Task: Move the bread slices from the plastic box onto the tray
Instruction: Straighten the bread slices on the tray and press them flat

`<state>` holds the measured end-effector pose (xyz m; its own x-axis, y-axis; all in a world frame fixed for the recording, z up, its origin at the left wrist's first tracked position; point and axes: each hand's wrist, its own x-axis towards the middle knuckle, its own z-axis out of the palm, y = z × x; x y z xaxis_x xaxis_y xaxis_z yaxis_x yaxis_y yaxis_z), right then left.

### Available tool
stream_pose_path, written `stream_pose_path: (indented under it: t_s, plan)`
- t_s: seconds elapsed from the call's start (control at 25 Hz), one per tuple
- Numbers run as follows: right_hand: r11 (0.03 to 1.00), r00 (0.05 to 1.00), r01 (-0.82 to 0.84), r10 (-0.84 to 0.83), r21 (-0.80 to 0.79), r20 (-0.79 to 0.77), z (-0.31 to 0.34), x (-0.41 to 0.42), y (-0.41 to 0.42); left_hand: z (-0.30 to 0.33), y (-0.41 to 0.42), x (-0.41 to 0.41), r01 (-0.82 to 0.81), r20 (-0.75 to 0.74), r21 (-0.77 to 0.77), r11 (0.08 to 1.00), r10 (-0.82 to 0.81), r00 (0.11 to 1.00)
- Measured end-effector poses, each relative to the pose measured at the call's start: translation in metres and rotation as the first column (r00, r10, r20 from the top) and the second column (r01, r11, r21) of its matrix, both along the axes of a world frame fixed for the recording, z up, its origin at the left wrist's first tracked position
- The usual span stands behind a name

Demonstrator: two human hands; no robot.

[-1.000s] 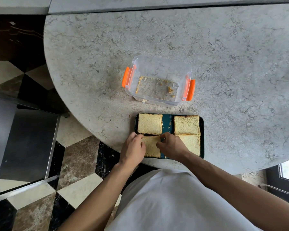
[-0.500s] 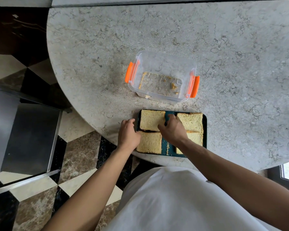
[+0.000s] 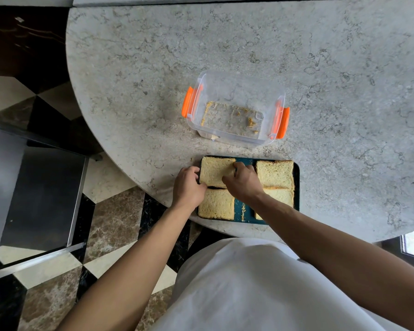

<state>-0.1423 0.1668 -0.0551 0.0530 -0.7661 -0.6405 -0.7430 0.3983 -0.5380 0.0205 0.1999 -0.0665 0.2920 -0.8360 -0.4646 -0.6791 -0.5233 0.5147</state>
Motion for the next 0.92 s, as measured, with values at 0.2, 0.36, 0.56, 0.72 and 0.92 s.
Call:
stream_pose_path:
  t_s: [0.2, 0.36, 0.56, 0.72, 0.92]
  plan:
    - [1.0, 1.0, 0.01, -0.01, -0.005, 0.025, 0.003, -0.003, 0.001, 0.005, -0.001, 0.0, 0.011, 0.027, -0.003, 1.0, -0.011, 1.0]
    - [0.996, 0.998, 0.042, -0.038, -0.084, 0.05, 0.009, -0.013, 0.005, 0.014, -0.002, -0.012, 0.072, 0.06, -0.106, 0.992, -0.066, 0.996]
    - [0.962, 0.99, 0.14, -0.133, -0.233, 0.043, 0.019, -0.049, 0.003, 0.024, -0.017, -0.046, 0.112, -0.117, -0.114, 0.987, -0.125, 0.985]
    - [0.931, 0.966, 0.244, -0.258, -0.271, -0.02, 0.017, -0.088, 0.008, 0.022, -0.03, -0.077, 0.211, -0.198, -0.055, 0.976, -0.218, 0.956]
    - [0.938, 0.946, 0.286, -0.31, -0.195, -0.1, 0.01, -0.117, 0.02, 0.015, -0.043, -0.103, 0.281, -0.239, 0.064, 0.957, -0.259, 0.936]
